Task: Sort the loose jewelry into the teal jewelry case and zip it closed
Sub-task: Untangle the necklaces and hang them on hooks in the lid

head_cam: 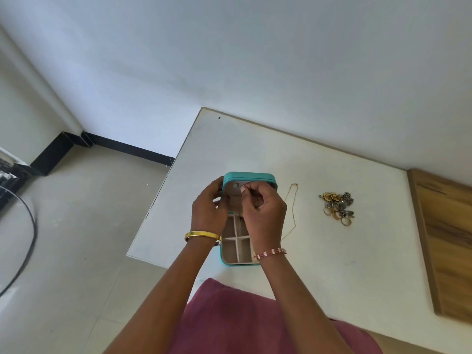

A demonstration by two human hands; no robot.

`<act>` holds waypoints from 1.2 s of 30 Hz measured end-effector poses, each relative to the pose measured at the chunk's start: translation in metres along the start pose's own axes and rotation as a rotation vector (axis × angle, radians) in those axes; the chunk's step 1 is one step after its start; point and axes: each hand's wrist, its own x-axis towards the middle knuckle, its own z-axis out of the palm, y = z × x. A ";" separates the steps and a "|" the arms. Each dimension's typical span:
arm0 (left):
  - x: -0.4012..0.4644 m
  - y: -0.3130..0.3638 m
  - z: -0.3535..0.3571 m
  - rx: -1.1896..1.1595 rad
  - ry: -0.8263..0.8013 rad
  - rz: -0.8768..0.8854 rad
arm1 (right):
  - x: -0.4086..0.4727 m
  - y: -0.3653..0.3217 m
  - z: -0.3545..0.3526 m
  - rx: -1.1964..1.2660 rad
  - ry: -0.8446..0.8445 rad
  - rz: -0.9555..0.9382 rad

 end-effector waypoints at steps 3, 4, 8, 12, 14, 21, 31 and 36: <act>0.001 0.000 0.001 0.015 0.031 -0.034 | 0.002 0.001 0.005 0.017 0.059 0.004; 0.000 -0.001 0.000 0.013 0.037 -0.039 | 0.003 0.001 0.008 0.021 0.075 0.019; -0.002 -0.004 -0.002 0.007 0.026 -0.038 | 0.003 0.002 0.015 0.002 0.138 0.048; -0.002 -0.004 -0.004 0.003 -0.001 -0.036 | 0.000 0.000 0.019 0.036 0.216 0.099; -0.003 -0.004 -0.004 0.001 -0.007 -0.036 | -0.001 -0.001 0.019 0.066 0.239 0.134; -0.005 -0.003 -0.005 -0.031 0.004 -0.045 | 0.014 0.002 0.003 0.117 0.259 0.206; -0.006 -0.001 -0.005 -0.011 0.000 -0.048 | 0.010 0.009 -0.006 0.052 0.141 0.073; -0.007 -0.001 -0.004 0.002 -0.004 -0.055 | 0.007 0.010 -0.010 -0.018 0.109 0.028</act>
